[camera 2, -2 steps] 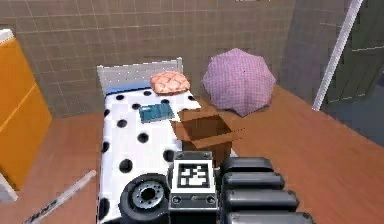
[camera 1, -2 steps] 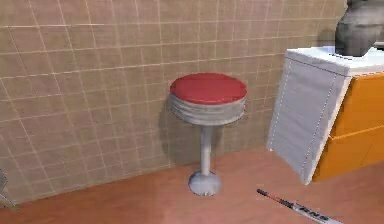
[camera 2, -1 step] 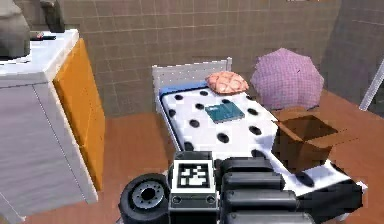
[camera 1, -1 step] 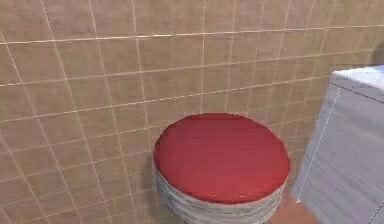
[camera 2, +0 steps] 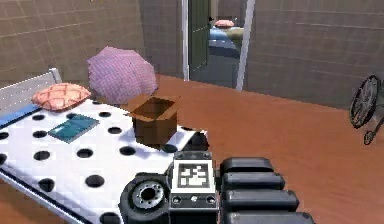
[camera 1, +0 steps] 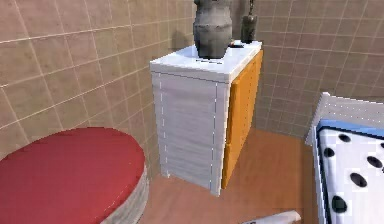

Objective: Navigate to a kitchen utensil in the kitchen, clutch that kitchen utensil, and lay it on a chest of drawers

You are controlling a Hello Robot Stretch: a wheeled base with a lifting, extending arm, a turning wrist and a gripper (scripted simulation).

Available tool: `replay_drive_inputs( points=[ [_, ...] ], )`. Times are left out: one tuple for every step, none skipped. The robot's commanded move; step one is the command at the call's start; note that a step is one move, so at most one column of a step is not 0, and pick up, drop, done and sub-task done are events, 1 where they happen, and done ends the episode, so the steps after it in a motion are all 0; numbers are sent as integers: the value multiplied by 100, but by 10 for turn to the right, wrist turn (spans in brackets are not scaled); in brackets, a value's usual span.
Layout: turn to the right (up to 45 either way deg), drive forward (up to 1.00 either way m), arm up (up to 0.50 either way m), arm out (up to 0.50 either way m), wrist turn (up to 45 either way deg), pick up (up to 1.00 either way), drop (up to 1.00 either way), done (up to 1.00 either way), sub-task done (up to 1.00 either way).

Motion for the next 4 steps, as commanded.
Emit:
replay_drive_inputs(
  points=[
    [120,0,0,0,0,0,0,0,0],
    [0,60,0,0,0,0,0,0,0],
    [-300,0,0,0,0,0,0,0,0],
    [0,20,0,0,0,0,0,0,0]
  ],
)
